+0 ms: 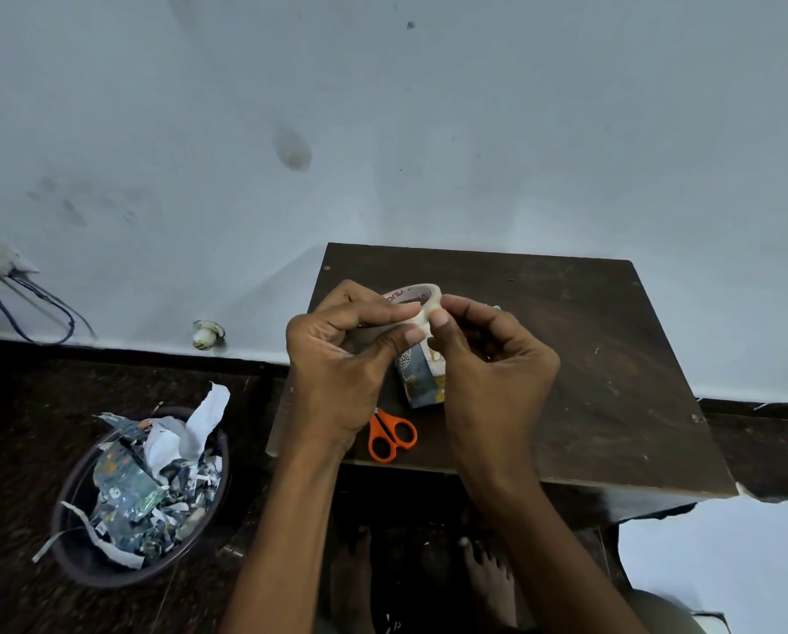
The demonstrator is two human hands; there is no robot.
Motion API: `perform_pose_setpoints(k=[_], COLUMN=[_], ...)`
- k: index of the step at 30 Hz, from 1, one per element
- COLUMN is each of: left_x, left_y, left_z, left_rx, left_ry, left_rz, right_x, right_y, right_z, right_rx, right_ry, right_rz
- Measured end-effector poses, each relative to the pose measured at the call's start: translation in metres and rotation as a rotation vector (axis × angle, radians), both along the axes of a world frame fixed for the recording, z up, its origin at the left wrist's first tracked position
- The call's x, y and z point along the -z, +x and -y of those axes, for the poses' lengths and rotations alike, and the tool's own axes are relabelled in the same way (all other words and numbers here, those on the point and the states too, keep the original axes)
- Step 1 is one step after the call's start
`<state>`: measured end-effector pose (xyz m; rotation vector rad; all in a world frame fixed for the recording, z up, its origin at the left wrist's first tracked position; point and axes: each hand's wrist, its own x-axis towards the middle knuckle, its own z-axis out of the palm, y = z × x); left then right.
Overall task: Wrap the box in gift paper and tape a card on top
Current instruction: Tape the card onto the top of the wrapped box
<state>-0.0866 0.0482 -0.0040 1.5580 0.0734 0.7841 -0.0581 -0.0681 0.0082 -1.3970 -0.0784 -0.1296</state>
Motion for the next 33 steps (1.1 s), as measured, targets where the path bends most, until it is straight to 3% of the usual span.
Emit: perform_pose_setpoints(k=[17,25,33], left_x=[0.006,0.001,-0.002], left_y=[0.002,0.002,0.002], left_z=[0.008,0.012,0.014], left_rx=[-0.012,-0.066,-0.112], left_ry=[-0.087,0.09,0.112], left_rz=[0.032,0.012,0.018], right_x=[0.003,-0.002,-0.003], right_y=[0.0,0.002,-0.001], right_z=[-0.003,-0.001,-0.003], right_rx=[0.026,-0.02,0.065], right_ry=[-0.092,-0.292,-0.3], right_rz=[0.064,0.06,0.095])
